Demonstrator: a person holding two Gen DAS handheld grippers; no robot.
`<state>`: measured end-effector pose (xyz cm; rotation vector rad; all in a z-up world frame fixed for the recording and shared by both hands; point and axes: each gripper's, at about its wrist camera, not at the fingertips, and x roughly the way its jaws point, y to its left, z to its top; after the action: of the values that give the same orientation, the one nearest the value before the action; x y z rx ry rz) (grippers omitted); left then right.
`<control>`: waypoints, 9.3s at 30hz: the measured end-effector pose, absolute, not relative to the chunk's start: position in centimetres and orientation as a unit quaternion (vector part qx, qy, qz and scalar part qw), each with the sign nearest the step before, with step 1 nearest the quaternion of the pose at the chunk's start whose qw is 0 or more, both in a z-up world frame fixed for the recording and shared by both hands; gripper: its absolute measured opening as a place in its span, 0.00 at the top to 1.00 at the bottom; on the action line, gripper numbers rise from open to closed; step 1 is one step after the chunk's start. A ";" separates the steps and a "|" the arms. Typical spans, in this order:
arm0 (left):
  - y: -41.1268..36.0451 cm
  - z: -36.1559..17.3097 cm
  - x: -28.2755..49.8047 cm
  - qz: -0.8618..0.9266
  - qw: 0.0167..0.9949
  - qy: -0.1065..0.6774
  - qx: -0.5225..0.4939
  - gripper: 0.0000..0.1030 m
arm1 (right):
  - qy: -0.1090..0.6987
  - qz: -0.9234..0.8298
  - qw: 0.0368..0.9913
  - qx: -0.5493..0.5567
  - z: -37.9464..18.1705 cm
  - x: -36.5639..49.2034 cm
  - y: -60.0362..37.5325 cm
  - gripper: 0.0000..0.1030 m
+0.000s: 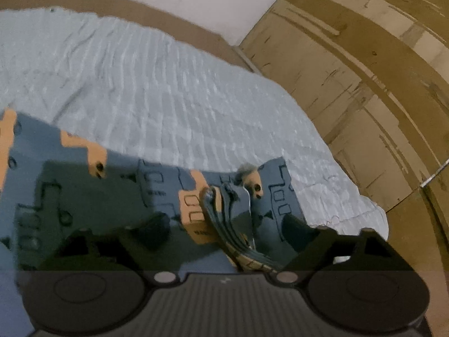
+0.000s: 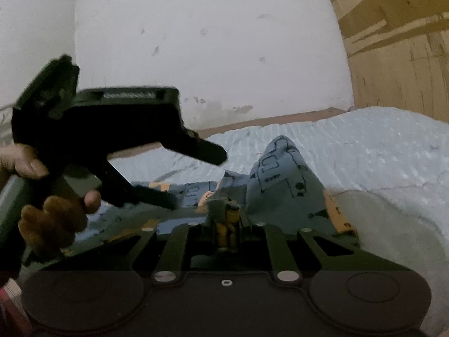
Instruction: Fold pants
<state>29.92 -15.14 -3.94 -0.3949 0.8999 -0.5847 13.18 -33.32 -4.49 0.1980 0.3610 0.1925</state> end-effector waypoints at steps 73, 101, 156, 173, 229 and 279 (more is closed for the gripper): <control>-5.2 0.2 27.2 -0.101 0.905 0.413 -0.029 0.89 | 0.178 0.222 0.958 -0.022 -2.7 13.6 -18.8 0.84; -2.5 7.0 20.7 0.009 0.933 0.358 0.028 0.01 | 0.136 0.165 0.977 -0.005 -3.3 10.8 -20.8 0.01; -3.9 -5.2 21.6 0.042 0.948 0.316 -0.018 0.01 | 0.233 -0.001 0.964 -0.131 -5.5 20.1 -30.9 0.01; -3.1 -4.6 18.2 0.033 0.954 0.298 -0.028 0.01 | 0.157 -0.052 0.982 -0.092 -8.1 14.0 -31.8 0.01; 13.5 -4.4 17.8 0.107 0.954 0.222 -0.173 0.62 | 0.158 0.040 0.962 -0.217 -6.2 21.6 -13.9 0.01; 14.9 -6.2 19.0 0.105 0.938 0.260 -0.206 0.43 | 0.156 0.038 0.962 -0.222 -6.3 21.5 -13.8 0.01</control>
<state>19.00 14.93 -6.24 -0.4207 0.5302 0.2151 21.51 -13.83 -6.32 -0.4491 0.3163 0.0768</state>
